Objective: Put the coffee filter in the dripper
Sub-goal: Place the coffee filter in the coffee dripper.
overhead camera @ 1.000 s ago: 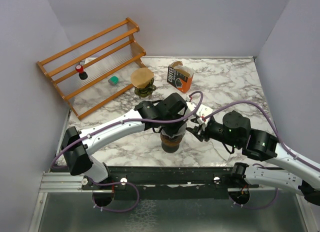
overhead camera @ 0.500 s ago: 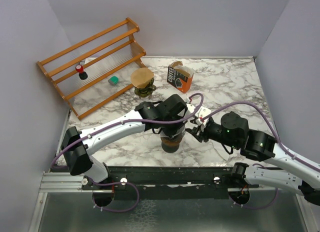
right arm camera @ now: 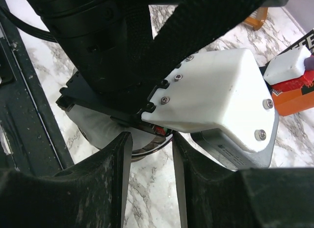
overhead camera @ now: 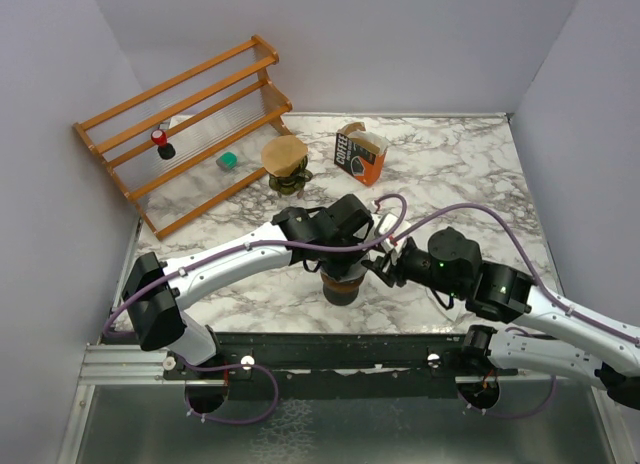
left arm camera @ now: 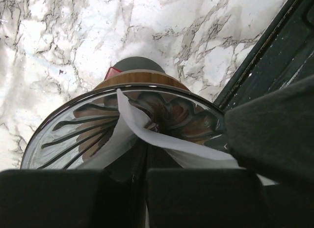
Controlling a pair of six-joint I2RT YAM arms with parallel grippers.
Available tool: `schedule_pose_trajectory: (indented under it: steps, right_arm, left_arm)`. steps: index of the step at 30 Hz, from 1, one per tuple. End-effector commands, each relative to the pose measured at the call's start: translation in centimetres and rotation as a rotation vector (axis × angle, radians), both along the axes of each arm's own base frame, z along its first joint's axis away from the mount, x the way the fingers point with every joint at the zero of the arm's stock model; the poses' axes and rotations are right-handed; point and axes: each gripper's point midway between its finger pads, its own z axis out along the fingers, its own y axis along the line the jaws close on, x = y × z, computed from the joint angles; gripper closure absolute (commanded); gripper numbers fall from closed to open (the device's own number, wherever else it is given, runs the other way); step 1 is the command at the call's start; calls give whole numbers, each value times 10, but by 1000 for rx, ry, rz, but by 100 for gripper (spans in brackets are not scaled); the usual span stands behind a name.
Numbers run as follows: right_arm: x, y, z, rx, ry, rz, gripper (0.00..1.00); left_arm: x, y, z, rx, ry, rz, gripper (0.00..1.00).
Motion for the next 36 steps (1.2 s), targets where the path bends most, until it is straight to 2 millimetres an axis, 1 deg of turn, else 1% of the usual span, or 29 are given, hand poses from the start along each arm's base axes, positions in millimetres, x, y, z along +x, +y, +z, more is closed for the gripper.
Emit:
schedule_pose_trajectory:
  steps: [1,4,9,14,19,23,29,31,36]
  right_arm:
    - [-2,12,0,49,8,27,57]
    - [-2,10,-4,42,9,23,58]
    - [-3,7,4,70,-7,16,57]
    - [-3,6,9,75,-10,16,58]
    - [-2,6,2,57,-4,13,57]
    - [-4,6,-4,51,7,16,58]
    - [-4,6,-8,44,13,17,58]
    - [-4,7,-5,54,10,18,58]
    - [-3,8,15,88,-11,15,58]
  left_arm:
    - [-6,-5,-1,-21,14,-18,100]
    - [-2,-7,6,-36,-9,-7,100]
    - [2,-12,20,-81,-40,-2,100]
    - [4,-14,31,-106,-56,-2,100]
    - [5,-14,41,-129,-77,-2,100]
    - [7,-12,46,-132,-94,3,100]
    - [9,-8,52,-146,-118,16,100]
    - [8,-9,53,-150,-115,16,100]
    - [6,-10,55,-162,-105,13,100]
